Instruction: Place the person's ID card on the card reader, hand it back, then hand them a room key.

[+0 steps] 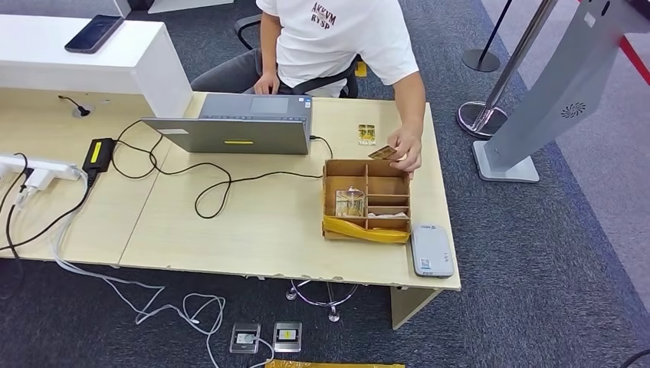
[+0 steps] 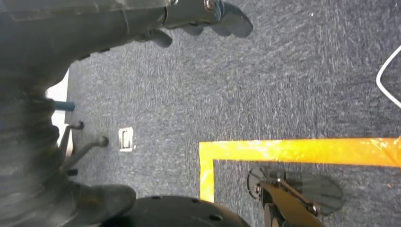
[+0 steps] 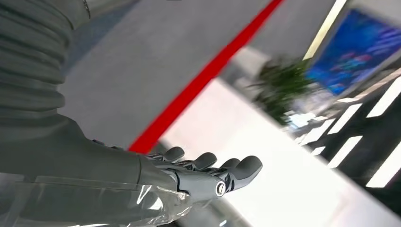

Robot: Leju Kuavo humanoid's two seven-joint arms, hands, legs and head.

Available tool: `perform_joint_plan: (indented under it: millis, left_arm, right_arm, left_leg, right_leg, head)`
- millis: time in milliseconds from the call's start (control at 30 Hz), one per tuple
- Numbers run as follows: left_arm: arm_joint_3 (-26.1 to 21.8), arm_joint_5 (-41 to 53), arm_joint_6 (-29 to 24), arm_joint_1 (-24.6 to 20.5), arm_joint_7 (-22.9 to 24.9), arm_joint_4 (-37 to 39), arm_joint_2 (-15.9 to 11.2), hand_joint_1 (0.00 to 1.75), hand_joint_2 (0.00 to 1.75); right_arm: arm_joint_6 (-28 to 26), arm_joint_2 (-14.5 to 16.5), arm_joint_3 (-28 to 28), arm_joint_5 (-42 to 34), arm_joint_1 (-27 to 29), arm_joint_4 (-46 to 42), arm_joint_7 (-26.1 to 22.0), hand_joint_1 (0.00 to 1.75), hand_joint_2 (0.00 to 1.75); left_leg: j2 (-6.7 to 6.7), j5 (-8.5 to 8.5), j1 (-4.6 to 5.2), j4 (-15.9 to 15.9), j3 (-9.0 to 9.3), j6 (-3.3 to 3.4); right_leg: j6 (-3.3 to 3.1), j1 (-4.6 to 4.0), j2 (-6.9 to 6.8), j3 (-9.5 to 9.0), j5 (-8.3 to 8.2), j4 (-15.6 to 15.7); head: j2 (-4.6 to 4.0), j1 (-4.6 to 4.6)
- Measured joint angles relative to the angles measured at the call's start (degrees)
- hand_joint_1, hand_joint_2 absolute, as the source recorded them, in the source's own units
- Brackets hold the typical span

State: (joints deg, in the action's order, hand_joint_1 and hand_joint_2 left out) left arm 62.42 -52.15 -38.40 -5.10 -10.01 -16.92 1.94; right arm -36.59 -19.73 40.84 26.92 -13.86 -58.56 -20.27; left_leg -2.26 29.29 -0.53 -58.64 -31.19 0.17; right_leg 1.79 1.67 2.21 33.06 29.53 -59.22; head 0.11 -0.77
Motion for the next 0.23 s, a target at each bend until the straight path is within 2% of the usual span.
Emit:
perform_joint_plan:
  millis: [67,133,233]
  left_arm:
    - [-0.16,-0.02,0.0,0.0,0.0,0.0,0.05,0.0,1.75]
    - [-0.28,-0.07,0.0,-0.01,0.16,0.0,0.11,0.0,1.75]
    - [-0.28,-0.1,0.0,-0.08,0.96,-0.01,0.17,0.0,1.75]
  right_arm:
    - [0.0,1.55,7.73,4.47,1.08,5.12,4.85,0.0,1.75]
    - [0.0,3.72,14.59,5.82,2.56,10.58,9.92,0.0,1.75]
    - [0.0,7.83,21.27,7.17,4.52,16.5,14.47,0.0,1.75]
  left_leg:
    - [0.23,0.1,-0.12,0.01,0.1,-0.06]
    - [0.28,0.16,-0.27,0.04,0.1,-0.14]
    - [0.47,0.25,-0.31,0.09,0.09,-0.27]
  right_leg:
    - [-0.04,-0.13,0.21,-0.03,0.03,0.01]
    - [-0.09,-0.26,0.25,-0.1,0.07,0.0]
    - [-0.12,-0.29,0.51,-0.03,0.08,-0.08]
  head:
    - [0.0,-0.03]
    - [0.0,-0.07]
    - [0.0,0.01]
